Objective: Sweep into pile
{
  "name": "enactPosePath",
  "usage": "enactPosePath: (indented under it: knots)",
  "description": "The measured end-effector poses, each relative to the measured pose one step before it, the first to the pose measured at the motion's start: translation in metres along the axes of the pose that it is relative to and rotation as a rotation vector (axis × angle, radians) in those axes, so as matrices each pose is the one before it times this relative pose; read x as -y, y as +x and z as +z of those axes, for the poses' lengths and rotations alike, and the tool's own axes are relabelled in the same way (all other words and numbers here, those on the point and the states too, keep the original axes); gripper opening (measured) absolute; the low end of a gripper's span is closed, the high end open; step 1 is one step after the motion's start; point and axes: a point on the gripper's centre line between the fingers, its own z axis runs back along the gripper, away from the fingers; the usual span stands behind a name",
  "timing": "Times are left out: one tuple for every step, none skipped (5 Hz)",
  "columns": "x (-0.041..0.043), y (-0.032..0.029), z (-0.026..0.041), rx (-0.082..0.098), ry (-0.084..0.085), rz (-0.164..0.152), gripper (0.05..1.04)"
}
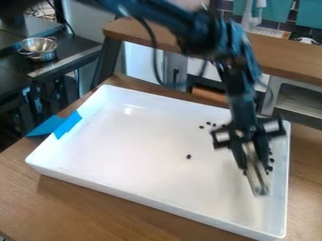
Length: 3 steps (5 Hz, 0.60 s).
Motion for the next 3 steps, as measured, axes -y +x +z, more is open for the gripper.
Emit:
enactPosePath:
  knots:
    - [-0.02028,0.00973,0.05213,0.02,-0.0695,0.0062,0.375]
    - [-0.02741,0.00738,0.01861,-0.0301,0.0443,-0.0203,0.375]
    - [-0.02693,0.02336,0.00392,0.0469,0.0624,-0.0013,0.375]
